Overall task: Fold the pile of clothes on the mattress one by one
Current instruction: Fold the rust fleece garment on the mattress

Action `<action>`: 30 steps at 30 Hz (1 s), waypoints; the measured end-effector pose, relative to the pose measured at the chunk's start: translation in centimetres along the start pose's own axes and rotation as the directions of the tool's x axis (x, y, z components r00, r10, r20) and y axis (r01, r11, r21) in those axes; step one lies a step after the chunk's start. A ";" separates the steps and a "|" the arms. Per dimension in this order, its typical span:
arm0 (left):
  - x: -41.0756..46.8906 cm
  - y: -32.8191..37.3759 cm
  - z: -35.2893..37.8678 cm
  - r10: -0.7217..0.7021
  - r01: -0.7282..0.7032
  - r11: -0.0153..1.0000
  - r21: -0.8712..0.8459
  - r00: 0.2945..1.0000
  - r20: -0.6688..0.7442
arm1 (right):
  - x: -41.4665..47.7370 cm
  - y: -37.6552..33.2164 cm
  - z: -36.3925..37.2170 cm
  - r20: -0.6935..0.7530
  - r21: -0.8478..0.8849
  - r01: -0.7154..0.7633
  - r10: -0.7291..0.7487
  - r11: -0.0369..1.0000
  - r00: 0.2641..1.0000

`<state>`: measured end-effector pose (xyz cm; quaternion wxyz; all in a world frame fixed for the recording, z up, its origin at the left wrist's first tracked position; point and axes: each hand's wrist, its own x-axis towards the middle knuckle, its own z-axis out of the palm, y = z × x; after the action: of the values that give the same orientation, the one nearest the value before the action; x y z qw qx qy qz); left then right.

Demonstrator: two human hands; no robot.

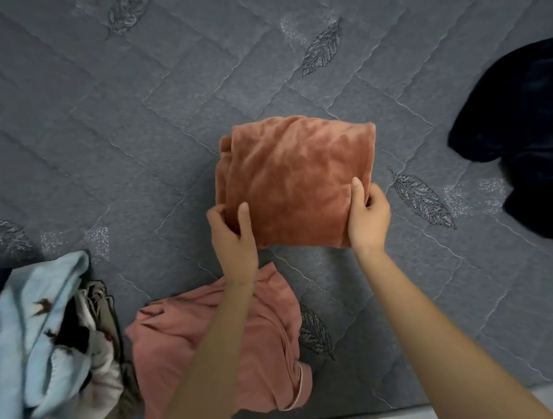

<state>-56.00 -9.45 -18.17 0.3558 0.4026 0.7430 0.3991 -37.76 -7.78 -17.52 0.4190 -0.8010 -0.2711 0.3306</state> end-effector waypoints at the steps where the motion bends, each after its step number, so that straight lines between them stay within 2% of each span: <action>1: -0.3 -0.5 -0.2 -0.007 0.007 1.000 0.027 1.000 0.005 | -0.1 0.3 -0.1 0.009 0.012 -0.018 0.018 1.000 1.000; 4: -0.2 -1.4 -0.9 -0.001 0.006 0.995 0.100 0.999 -0.049 | -0.4 0.4 -0.7 0.064 0.062 -0.102 0.098 0.993 0.993; 6: 1.0 -0.4 -1.2 -0.033 0.039 0.997 0.063 0.996 -0.089 | 0.0 -0.3 -1.0 0.159 0.130 -0.178 0.157 0.975 0.975; 8: 2.7 1.2 -1.0 -0.072 0.073 0.997 0.034 0.997 -0.035 | 0.9 -1.2 -0.8 0.229 0.161 -0.217 0.177 0.963 0.957; 11: 5.0 3.3 0.3 -0.088 0.084 0.995 0.047 0.991 0.099 | 2.4 -2.2 0.5 0.259 0.106 -0.216 0.183 0.971 0.948; 13: 6.3 3.3 1.1 -0.190 0.182 0.982 0.058 0.961 0.201 | 3.1 -2.3 1.1 0.245 0.065 -0.285 0.261 0.956 0.934; 16: 7.2 2.3 0.9 -0.448 0.434 0.894 0.114 0.847 0.287 | 3.3 -1.9 1.0 0.303 -0.001 -0.429 0.409 0.904 0.861; 19: 7.3 2.1 0.3 -0.604 0.617 0.782 0.092 0.711 0.361 | 3.0 -1.6 0.4 0.447 0.010 -0.477 0.423 0.879 0.788; 21: 7.4 2.2 0.1 -0.625 0.655 0.749 0.099 0.649 0.435 | 2.8 -1.5 0.1 0.528 0.047 -0.541 0.439 0.840 0.727; 26: 8.1 3.6 -0.6 -0.649 0.696 0.692 0.190 0.487 0.584 | 2.5 -2.8 -0.8 0.639 0.082 -0.588 0.410 0.805 0.651; 28: 7.9 4.5 -0.8 -0.614 0.715 0.681 0.158 0.440 0.655 | 2.3 -3.3 -1.3 0.661 0.104 -0.592 0.388 0.799 0.642; 30: 7.5 5.1 -1.0 -0.579 0.727 0.676 0.120 0.424 0.696 | 1.8 -4.0 -1.9 0.660 0.126 -0.593 0.379 0.795 0.649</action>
<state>-58.41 -1.27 -14.82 0.7681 0.1594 0.6082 0.1215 -35.83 -5.40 -13.82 0.3320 -0.6128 -0.1016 0.7098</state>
